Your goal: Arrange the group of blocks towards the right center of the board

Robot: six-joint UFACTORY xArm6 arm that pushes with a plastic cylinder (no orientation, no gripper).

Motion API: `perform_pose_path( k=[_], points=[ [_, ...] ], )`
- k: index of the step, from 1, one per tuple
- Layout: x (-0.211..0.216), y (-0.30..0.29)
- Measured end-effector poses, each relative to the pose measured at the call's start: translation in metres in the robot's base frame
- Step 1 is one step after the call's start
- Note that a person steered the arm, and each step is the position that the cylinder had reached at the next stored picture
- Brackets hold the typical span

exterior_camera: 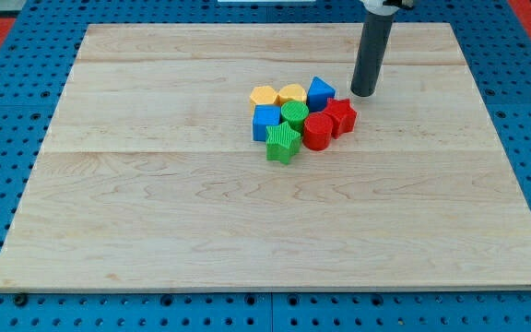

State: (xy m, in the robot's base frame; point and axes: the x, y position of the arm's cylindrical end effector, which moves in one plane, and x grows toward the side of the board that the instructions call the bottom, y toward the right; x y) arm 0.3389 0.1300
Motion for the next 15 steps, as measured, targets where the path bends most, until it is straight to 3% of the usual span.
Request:
perform_pose_path(
  k=[1,2,4,5,6,7,10,11,13,14,15],
  points=[
    [-0.007,0.004],
    [-0.044,0.041],
    [-0.070,-0.123],
    [-0.048,-0.227],
    [0.026,-0.288],
    [0.071,-0.245],
    [0.058,-0.110],
    [0.056,-0.102],
    [0.051,-0.236],
    [0.001,-0.255],
    [-0.004,-0.224]
  ],
)
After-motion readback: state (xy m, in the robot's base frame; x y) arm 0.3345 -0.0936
